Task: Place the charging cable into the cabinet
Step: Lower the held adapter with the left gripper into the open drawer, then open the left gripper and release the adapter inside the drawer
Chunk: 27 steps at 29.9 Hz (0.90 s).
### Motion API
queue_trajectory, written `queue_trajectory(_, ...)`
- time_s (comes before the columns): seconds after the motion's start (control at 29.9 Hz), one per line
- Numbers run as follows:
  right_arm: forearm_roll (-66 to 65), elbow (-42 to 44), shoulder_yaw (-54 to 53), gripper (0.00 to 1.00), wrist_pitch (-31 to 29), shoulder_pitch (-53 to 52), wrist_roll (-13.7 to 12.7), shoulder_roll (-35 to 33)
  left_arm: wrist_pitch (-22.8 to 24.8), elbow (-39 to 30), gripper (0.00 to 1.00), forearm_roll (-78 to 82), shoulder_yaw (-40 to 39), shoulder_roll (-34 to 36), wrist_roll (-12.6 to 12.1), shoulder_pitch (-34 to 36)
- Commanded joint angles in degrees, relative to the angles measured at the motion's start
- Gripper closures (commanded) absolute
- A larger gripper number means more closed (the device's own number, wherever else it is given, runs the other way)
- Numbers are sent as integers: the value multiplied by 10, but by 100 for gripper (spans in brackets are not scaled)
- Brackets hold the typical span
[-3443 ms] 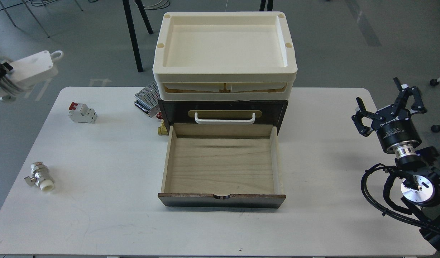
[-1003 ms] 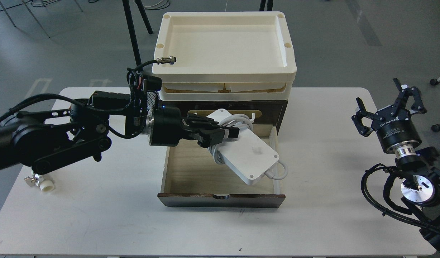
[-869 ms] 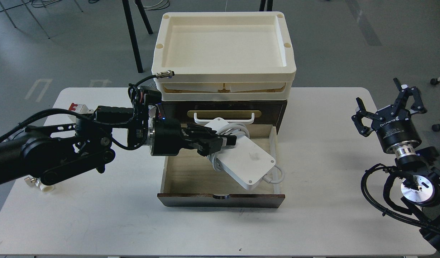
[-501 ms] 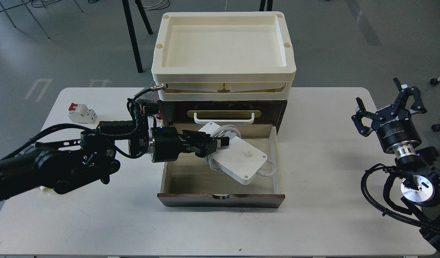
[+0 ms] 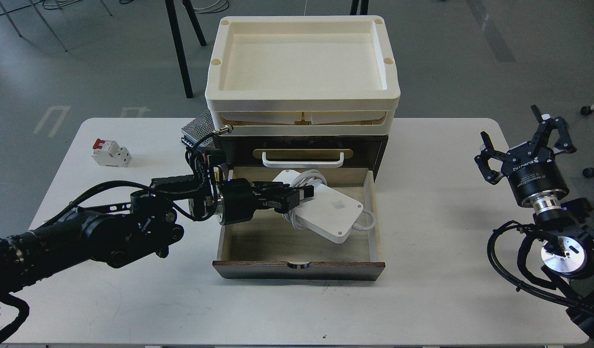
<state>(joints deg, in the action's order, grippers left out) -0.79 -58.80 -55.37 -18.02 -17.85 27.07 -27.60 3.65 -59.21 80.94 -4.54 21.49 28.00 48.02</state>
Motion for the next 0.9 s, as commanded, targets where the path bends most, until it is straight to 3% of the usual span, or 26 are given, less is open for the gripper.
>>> queue_trajectory(0.0, 0, 0, 0, 1, 0, 0, 0, 0, -6, 30, 93, 0, 3, -13, 0, -13)
queue_trajectory(0.57, 0, 0, 0, 1, 0, 0, 0, 0, -34, 84, 88, 4, 6, -30, 0, -49)
queue_trajectory(0.87, 0, 0, 0, 1, 0, -1, 0, 0, -34, 85, 70, -3, 4, -31, 0, -55)
